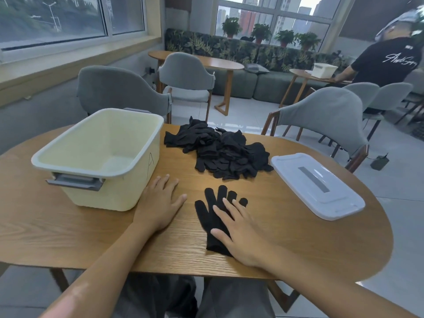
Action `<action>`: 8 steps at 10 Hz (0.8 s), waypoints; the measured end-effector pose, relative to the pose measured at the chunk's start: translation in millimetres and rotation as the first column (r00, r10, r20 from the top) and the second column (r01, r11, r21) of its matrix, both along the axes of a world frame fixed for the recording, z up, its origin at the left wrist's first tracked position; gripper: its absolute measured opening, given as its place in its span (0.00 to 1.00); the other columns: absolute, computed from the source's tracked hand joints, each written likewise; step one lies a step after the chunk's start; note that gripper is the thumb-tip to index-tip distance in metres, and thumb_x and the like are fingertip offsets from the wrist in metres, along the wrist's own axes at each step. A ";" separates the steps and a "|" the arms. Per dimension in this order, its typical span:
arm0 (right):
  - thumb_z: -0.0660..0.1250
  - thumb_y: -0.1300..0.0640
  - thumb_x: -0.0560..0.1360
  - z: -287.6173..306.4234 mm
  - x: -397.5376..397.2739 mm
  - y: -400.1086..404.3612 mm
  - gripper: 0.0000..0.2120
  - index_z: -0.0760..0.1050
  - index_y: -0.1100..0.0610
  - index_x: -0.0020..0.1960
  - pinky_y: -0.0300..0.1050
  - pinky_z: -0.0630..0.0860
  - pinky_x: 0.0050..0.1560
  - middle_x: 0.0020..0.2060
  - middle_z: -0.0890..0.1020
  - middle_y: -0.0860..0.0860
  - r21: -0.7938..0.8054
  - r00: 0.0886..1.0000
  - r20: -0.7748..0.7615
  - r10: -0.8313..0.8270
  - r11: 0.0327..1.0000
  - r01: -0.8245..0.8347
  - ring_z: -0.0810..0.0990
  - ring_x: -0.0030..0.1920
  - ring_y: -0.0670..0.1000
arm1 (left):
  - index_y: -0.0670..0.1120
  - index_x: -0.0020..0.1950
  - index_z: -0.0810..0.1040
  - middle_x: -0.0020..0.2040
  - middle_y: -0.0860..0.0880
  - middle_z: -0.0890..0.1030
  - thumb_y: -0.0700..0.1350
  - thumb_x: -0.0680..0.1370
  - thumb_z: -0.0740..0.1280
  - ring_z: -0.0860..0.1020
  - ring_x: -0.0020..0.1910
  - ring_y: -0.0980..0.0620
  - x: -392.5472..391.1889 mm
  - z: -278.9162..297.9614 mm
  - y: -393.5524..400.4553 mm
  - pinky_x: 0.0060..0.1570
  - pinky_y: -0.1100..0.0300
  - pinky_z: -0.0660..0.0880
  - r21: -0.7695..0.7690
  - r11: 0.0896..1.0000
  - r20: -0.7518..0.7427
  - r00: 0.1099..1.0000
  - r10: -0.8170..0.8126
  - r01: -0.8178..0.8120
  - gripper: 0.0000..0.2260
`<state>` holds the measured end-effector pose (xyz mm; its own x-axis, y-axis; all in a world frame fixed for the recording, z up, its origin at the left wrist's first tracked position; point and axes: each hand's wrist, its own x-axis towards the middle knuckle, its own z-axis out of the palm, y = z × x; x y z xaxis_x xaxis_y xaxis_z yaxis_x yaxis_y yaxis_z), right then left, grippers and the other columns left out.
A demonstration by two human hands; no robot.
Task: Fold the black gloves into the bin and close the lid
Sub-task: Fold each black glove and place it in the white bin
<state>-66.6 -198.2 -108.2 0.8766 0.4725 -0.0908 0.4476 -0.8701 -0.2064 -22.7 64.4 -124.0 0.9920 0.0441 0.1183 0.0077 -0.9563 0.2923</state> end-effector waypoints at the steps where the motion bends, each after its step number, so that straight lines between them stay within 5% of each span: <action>1: 0.45 0.31 0.80 5.0 8.0 -1.6 0.32 0.50 0.41 0.81 0.50 0.44 0.79 0.80 0.48 0.43 0.065 0.999 0.020 0.025 0.998 -0.027 0.40 0.80 0.46 | 0.56 0.81 0.59 0.82 0.51 0.57 0.67 0.81 0.52 0.54 0.81 0.49 -0.1 0.0 -0.1 0.77 0.48 0.56 -0.003 1.000 0.005 1.000 0.000 0.000 0.31; 3: 0.55 0.41 0.82 25.7 65.8 -11.5 0.21 0.72 0.48 0.70 0.47 0.68 0.70 0.66 0.73 0.43 0.283 0.974 0.137 -0.179 0.950 0.135 0.68 0.68 0.43 | 0.56 0.81 0.58 0.82 0.52 0.56 0.67 0.81 0.52 0.52 0.81 0.49 0.3 1.2 -1.5 0.78 0.47 0.55 -0.030 0.999 0.005 1.000 0.013 -0.013 0.31; 4: 0.61 0.50 0.82 34.1 109.1 -15.4 0.12 0.76 0.50 0.62 0.44 0.73 0.61 0.56 0.78 0.44 0.401 0.925 0.194 -0.327 0.887 0.229 0.74 0.60 0.46 | 0.56 0.81 0.58 0.82 0.52 0.56 0.67 0.81 0.52 0.52 0.81 0.50 1.3 0.7 -0.9 0.78 0.48 0.55 -0.033 0.999 0.005 1.000 0.018 -0.018 0.31; 6: 0.67 0.55 0.80 42.8 186.0 -44.3 0.12 0.76 0.53 0.63 0.51 0.78 0.60 0.58 0.80 0.49 0.477 0.786 0.144 -0.601 0.738 0.477 0.77 0.59 0.52 | 0.56 0.81 0.59 0.82 0.52 0.57 0.67 0.81 0.53 0.53 0.81 0.50 1.6 0.0 -2.5 0.78 0.48 0.55 -0.045 0.999 0.022 0.999 0.024 -0.023 0.30; 8: 0.67 0.54 0.80 30.8 204.6 -54.2 0.03 0.79 0.53 0.50 0.47 0.77 0.49 0.43 0.80 0.47 0.433 0.797 0.059 -0.601 0.735 0.522 0.80 0.48 0.51 | 0.56 0.81 0.58 0.82 0.52 0.56 0.67 0.81 0.52 0.52 0.81 0.50 2.0 1.5 -2.4 0.78 0.49 0.54 -0.046 0.999 0.018 1.000 0.025 -0.024 0.30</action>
<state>138.0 -252.4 -77.4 0.9731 -0.1507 0.1744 -0.0346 -0.8436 -0.5358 -20.8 62.0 -122.5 0.9883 0.0740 0.1337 0.0250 -0.9415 0.3362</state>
